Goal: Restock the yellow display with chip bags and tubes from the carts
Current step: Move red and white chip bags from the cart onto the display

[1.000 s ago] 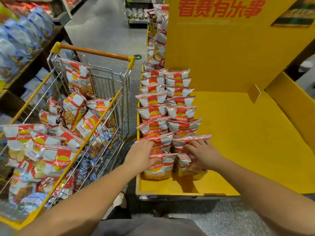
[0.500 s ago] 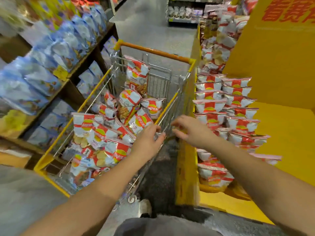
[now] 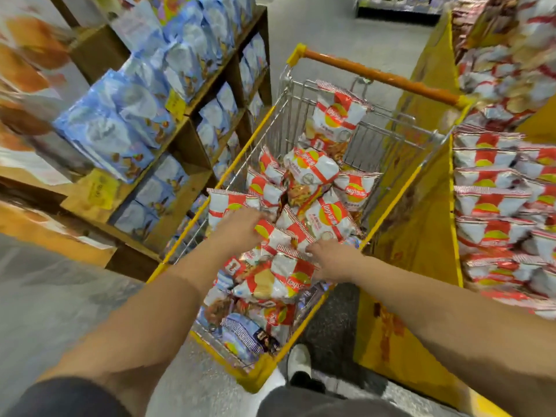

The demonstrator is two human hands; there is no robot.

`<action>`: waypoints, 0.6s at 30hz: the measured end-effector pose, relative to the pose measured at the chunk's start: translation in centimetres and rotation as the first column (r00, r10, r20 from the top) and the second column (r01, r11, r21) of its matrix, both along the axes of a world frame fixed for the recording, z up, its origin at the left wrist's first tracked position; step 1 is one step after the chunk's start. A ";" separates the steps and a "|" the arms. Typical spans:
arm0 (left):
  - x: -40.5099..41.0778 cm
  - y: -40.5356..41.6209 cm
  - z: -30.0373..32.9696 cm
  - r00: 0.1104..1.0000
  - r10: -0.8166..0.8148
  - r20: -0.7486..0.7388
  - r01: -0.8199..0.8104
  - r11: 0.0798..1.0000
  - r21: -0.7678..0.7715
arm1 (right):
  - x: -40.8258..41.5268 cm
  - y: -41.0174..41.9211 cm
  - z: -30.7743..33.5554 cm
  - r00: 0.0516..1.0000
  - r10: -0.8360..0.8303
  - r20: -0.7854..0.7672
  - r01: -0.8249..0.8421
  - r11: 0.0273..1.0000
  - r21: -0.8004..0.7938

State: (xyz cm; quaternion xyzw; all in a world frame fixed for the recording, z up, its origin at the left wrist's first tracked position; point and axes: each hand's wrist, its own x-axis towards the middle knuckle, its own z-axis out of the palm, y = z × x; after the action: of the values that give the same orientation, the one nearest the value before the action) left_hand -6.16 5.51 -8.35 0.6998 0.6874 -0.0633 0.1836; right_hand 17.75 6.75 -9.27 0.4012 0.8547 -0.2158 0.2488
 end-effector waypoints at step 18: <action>0.7 4.7 -3.0 0.731 -0.547 -0.407 0.425 0.833 -0.355 | -3.3 -3.3 -5.7 0.994 0.038 -0.099 -0.052 0.989 -0.141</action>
State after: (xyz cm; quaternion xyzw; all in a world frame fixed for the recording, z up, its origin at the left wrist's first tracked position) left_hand -5.44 10.20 -11.32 0.7888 0.4891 -0.3672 0.0613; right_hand 14.49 3.42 -14.95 0.3522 0.8568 -0.2902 0.2402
